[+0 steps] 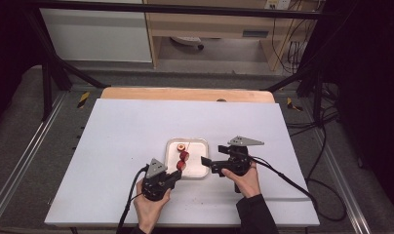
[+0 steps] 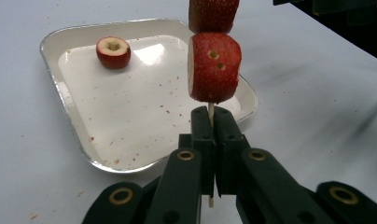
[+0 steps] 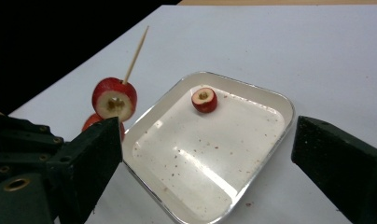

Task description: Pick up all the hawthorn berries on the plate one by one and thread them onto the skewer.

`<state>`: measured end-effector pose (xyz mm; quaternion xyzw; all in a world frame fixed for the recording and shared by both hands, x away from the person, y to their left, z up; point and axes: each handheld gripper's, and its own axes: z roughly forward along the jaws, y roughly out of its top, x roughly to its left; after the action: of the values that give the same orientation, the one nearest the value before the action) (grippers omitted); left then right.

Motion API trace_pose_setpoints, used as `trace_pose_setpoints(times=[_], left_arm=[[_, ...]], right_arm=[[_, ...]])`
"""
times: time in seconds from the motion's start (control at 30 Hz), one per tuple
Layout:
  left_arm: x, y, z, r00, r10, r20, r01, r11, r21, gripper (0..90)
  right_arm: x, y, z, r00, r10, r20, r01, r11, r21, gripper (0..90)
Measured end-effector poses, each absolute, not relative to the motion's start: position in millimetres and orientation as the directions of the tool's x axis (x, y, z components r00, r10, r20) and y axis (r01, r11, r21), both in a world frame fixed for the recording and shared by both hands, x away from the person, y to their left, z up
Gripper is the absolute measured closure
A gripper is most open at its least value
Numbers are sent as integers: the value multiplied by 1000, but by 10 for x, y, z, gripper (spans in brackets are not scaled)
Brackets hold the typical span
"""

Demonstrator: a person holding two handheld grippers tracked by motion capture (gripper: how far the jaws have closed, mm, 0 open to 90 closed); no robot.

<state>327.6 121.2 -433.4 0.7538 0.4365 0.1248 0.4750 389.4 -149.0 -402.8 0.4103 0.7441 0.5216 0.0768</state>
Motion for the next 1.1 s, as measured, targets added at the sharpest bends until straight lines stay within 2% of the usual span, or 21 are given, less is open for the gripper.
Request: trace_pose_setpoints(times=[0.17,0.57,1.1], left_arm=[[3259,1307,-4333,601,768,-219,538,-187,822,884],[3218,1504,-4319,626,758,-182,520,-232,822,883],[3188,1678,-4300,630,757,-171,519,-246,819,883]], right_arm=[[3897,-1527,-4016,-660,702,269,534,187,825,53],[3923,-1534,-4021,-691,692,207,536,299,790,51],[4071,-1279,-3972,-736,661,142,532,435,727,54]])
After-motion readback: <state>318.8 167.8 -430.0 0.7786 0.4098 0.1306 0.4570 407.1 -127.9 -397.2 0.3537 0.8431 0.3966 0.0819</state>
